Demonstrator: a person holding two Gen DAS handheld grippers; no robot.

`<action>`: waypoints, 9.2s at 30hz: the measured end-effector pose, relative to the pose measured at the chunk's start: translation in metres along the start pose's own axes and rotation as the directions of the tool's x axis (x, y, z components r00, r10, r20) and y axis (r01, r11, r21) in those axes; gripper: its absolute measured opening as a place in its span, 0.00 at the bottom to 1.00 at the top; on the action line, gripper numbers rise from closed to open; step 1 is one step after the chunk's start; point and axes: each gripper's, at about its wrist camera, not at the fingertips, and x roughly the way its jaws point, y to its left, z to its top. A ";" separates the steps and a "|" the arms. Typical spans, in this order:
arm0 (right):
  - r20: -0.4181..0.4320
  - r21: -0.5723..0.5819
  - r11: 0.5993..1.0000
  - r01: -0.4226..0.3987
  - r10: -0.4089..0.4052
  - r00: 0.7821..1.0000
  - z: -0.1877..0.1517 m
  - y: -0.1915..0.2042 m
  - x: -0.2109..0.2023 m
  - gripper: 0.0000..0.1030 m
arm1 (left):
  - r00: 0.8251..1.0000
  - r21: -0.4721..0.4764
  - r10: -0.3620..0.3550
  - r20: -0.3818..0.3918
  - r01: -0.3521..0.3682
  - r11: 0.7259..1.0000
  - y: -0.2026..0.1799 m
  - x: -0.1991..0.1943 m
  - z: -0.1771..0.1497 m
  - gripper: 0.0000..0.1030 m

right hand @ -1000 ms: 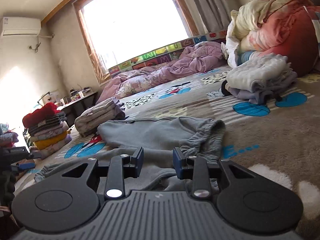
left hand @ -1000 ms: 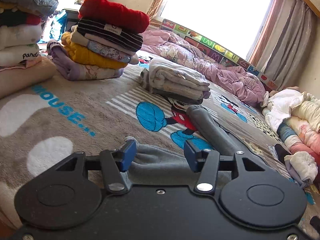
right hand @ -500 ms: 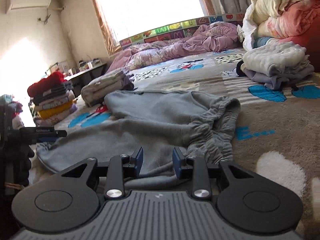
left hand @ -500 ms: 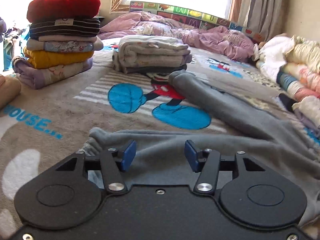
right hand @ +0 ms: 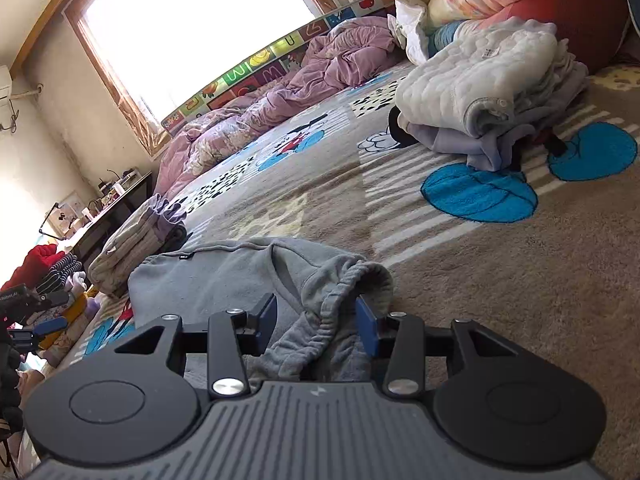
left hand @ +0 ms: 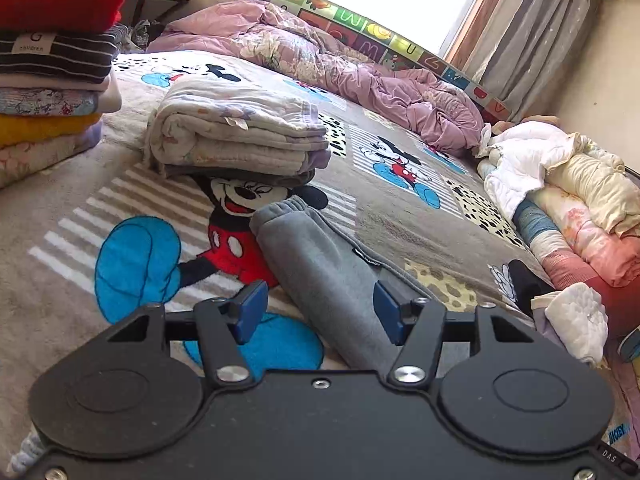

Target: Fold clothes

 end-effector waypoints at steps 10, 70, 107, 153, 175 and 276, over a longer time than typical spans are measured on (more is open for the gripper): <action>0.016 0.020 0.996 -0.085 0.085 0.996 0.019 -0.012 0.016 0.10 | 0.993 -0.010 0.079 -0.090 -0.080 0.997 0.011 0.074 0.022 0.56; 0.006 0.226 0.970 -0.094 0.095 0.995 0.018 -0.055 0.053 0.08 | 0.991 0.395 0.136 -0.001 -0.125 0.910 -0.008 0.082 0.043 0.43; 0.022 -0.857 0.516 -0.008 0.052 0.998 -0.103 0.072 -0.109 0.35 | 0.944 0.927 0.267 0.195 -0.267 0.264 0.070 -0.159 -0.177 0.55; 0.115 -0.433 0.901 -0.043 0.103 0.988 0.014 0.007 0.005 0.14 | 0.919 0.850 0.175 0.353 -0.393 0.352 -0.039 0.046 -0.001 0.03; 0.016 -0.189 0.979 0.080 -0.079 0.997 0.038 -0.023 0.068 0.45 | 0.898 0.784 0.356 0.257 -0.409 0.467 -0.051 0.154 0.024 0.25; 0.137 0.120 0.973 -0.200 0.183 0.974 0.054 -0.091 -0.005 0.53 | 0.925 0.679 -0.118 0.361 -0.175 0.713 -0.252 -0.024 -0.110 0.25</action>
